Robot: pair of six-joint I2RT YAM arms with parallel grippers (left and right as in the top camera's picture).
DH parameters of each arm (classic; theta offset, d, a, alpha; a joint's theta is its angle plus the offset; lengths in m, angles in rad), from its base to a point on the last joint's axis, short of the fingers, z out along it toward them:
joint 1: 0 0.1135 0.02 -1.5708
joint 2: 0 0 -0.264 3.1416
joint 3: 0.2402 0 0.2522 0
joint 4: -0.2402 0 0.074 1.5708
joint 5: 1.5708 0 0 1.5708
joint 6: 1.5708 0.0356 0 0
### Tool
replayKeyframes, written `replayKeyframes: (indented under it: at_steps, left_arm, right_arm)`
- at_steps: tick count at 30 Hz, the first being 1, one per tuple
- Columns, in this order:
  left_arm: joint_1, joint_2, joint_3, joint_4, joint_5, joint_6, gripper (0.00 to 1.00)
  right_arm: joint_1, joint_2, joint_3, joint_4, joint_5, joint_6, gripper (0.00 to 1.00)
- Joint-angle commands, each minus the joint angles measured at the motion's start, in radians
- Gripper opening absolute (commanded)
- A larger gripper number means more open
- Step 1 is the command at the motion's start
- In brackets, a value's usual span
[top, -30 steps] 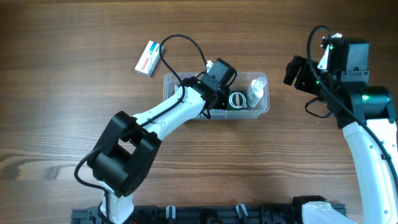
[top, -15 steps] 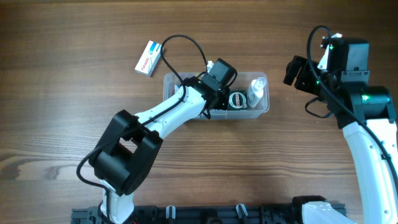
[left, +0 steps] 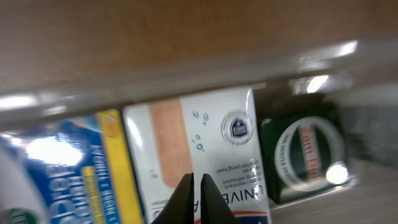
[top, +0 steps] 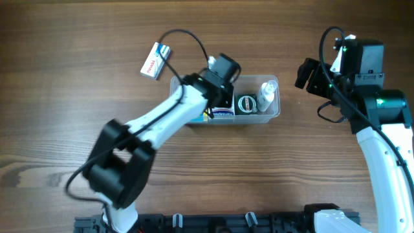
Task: Pack container
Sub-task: 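Open the left gripper and raise it back toward the Panadol box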
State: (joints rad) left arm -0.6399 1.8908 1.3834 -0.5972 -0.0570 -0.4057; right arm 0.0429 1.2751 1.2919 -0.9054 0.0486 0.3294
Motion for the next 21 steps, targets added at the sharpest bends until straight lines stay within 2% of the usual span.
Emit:
replayKeyframes:
  at_steps: [1, 3, 7, 9, 10, 12, 13, 14, 15, 17, 21]
  left_arm:
    - [0.074, -0.160, 0.045, 0.002, -0.023, 0.010, 0.08]
    - [0.118, -0.201, 0.045, 0.002, -0.023, 0.018, 0.12]
    - [0.219, -0.251, 0.045, -0.002, -0.023, 0.067, 0.12]
    - [0.262, -0.255, 0.045, -0.002, -0.023, 0.072, 0.17]
    - [0.293, -0.255, 0.045, -0.002, -0.024, 0.101, 0.28]
    - [0.334, -0.252, 0.043, -0.002, -0.024, 0.155, 0.38]
    - [0.359, -0.250, 0.043, -0.002, -0.024, 0.183, 0.48]
    - [0.381, -0.248, 0.044, 0.002, -0.024, 0.202, 0.70]
    - [0.410, -0.245, 0.044, 0.008, -0.024, 0.216, 0.85]
    - [0.454, -0.240, 0.043, 0.024, -0.023, 0.220, 0.99]
    - [0.539, -0.233, 0.044, 0.056, -0.023, 0.235, 1.00]
  right_arm:
    - [-0.001, 0.002, 0.010, 0.000, 0.006, -0.014, 1.00]
    - [-0.001, 0.002, 0.010, 0.000, 0.006, -0.014, 1.00]
    - [-0.002, 0.002, 0.010, 0.000, 0.006, -0.014, 1.00]
    - [-0.002, 0.002, 0.010, 0.000, 0.006, -0.014, 1.00]
    - [-0.002, 0.002, 0.010, 0.000, 0.006, -0.014, 1.00]
    - [-0.002, 0.002, 0.010, 0.000, 0.006, -0.014, 1.00]
    - [-0.002, 0.002, 0.010, 0.000, 0.006, -0.014, 1.00]
    - [-0.002, 0.002, 0.010, 0.000, 0.006, -0.014, 1.00]
    - [-0.002, 0.002, 0.010, 0.000, 0.006, -0.014, 1.00]
    - [-0.002, 0.002, 0.010, 0.000, 0.006, -0.014, 1.00]
    - [-0.002, 0.002, 0.010, 0.000, 0.006, -0.014, 1.00]
